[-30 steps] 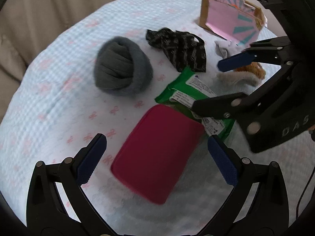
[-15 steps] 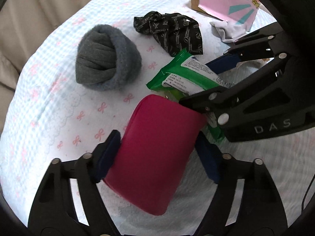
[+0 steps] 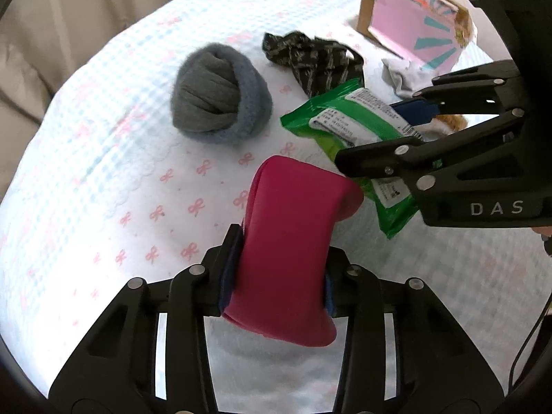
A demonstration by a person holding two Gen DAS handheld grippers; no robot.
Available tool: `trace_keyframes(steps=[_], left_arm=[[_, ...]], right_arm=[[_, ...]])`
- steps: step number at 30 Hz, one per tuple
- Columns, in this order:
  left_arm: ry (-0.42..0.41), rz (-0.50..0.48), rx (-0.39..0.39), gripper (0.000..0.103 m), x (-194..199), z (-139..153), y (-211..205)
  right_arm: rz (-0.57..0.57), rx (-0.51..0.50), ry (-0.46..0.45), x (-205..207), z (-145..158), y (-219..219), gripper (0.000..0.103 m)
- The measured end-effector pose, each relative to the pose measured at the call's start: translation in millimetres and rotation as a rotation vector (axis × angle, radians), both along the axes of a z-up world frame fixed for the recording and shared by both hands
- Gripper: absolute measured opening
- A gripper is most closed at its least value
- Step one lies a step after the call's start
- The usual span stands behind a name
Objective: Organize soft objects
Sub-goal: 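Close the left gripper on the magenta pouch and lift it, then carry the wipes pack in the right tool while the left tool carries the pouch over the box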
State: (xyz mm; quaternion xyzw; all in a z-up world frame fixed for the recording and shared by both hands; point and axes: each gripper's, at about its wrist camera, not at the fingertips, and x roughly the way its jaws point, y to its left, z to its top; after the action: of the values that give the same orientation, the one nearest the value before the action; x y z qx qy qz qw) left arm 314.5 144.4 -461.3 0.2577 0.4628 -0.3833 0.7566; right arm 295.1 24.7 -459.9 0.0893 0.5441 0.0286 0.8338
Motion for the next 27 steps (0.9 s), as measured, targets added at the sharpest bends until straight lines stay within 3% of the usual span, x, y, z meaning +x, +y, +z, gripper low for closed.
trace_keyframes(steps=[6, 14, 21, 27], left_arm=[[-0.027, 0.060, -0.041, 0.035, -13.1, 54.5, 6.6], [-0.109, 0.137, -0.101, 0.035, -44.0, 164.2, 7.1], [-0.151, 0.198, -0.176, 0.036, -75.7, 251.1, -12.8], [-0.155, 0.251, -0.245, 0.036, -101.5, 301.8, -56.8]], right_arm=[[-0.012, 0.001, -0.044, -18.9, 50.3, -8.1, 0.039], [-0.023, -0.012, -0.146, -49.7, 150.2, -24.4, 0.038], [-0.060, 0.002, -0.224, -85.0, 236.8, -57.8, 0.038], [-0.086, -0.032, -0.272, -123.9, 285.5, -112.2, 0.038]])
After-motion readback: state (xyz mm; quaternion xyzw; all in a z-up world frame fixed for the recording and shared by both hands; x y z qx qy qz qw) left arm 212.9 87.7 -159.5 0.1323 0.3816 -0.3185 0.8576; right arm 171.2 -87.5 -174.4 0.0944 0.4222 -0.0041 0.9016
